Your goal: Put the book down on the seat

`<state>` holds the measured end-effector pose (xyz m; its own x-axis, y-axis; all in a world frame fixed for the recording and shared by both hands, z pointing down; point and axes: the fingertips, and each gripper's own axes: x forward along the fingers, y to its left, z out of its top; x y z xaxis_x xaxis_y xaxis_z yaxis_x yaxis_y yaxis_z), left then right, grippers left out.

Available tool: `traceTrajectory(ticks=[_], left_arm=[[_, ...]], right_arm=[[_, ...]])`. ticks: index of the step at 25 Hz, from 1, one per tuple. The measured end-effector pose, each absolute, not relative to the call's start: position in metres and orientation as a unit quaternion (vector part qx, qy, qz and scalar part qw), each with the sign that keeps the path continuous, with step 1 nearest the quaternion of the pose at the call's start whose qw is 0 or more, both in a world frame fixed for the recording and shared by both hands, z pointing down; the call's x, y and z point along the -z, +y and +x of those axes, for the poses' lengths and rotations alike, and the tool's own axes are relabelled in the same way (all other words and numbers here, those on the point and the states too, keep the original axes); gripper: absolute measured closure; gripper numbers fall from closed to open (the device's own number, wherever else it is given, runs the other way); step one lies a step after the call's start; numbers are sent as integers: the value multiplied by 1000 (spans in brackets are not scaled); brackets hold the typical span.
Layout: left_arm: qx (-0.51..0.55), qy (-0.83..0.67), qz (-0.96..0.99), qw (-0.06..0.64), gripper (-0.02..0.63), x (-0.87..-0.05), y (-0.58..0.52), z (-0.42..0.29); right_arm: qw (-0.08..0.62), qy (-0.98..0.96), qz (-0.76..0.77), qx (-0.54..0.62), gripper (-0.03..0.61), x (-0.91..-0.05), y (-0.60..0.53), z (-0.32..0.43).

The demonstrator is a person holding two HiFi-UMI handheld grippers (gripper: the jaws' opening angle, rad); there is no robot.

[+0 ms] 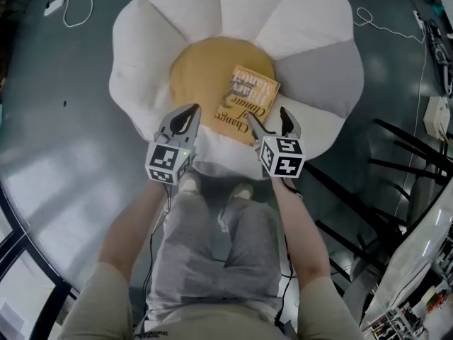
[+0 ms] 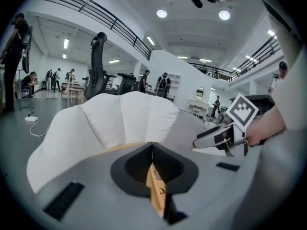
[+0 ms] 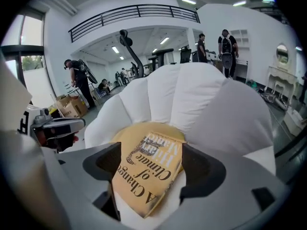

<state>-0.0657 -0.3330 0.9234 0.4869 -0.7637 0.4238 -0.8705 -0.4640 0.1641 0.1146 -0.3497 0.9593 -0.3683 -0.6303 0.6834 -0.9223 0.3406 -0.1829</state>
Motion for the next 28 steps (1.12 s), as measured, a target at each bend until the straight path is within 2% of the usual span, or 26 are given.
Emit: traceTrajectory(ticks=[3,11,13,19,28], left_arm=[[-119,-499,837,190,604,-884,-336,-73],[-99,-512,837,167,604,-754,-339,-110],[-91,-516,836,164,604,-717,-340,-117],[-67,-525,837,140,604,-599,-331,-124],[-36,-499,863,68,604,-422,-290,-107]], right_arm=[[243,-780,511,-269,244,-915,-348,121],[201,-794,538,-199,346,-762,-341,108],[187,-799,546,-169,397,-715,-339,106],[144,-814,549,-125,428,-579,-321,101],[83,-839,533,-66,458,-389,-278,97]])
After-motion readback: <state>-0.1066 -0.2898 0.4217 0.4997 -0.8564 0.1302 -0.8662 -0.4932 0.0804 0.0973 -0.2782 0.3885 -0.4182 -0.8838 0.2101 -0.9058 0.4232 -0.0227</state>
